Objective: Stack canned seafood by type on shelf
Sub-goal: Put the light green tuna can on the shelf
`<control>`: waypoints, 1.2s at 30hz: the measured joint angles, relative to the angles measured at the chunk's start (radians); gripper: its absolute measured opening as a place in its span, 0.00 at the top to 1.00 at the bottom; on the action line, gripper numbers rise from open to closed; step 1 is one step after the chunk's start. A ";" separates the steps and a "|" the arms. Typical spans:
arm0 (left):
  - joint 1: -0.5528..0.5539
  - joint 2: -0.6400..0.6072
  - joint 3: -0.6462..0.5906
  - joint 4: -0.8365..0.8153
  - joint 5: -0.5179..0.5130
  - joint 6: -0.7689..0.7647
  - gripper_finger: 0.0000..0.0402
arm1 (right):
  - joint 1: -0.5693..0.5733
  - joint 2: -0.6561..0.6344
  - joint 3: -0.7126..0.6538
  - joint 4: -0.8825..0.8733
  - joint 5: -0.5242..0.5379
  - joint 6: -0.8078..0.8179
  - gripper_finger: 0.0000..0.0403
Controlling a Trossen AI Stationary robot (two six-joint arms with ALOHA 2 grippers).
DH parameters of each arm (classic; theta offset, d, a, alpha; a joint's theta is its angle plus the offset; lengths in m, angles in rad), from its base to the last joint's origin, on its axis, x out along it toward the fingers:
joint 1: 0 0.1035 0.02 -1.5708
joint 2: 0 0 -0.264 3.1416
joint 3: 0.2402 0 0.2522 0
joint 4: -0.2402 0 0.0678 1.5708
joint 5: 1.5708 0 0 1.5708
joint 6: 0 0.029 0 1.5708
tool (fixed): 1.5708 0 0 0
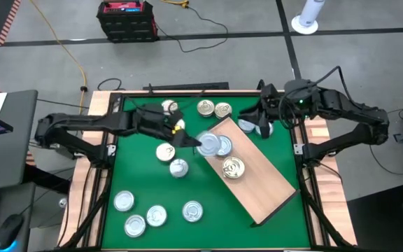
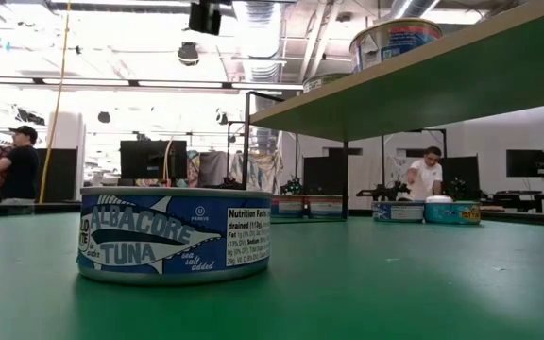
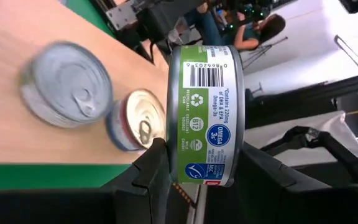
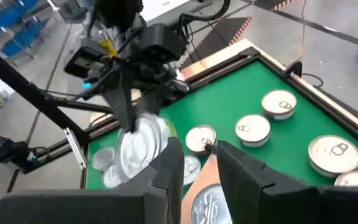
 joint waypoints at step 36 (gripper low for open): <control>-0.053 0.174 0.000 0.334 -0.045 -0.023 0.65 | 0.069 0.019 -0.113 -0.099 -0.398 0.152 0.16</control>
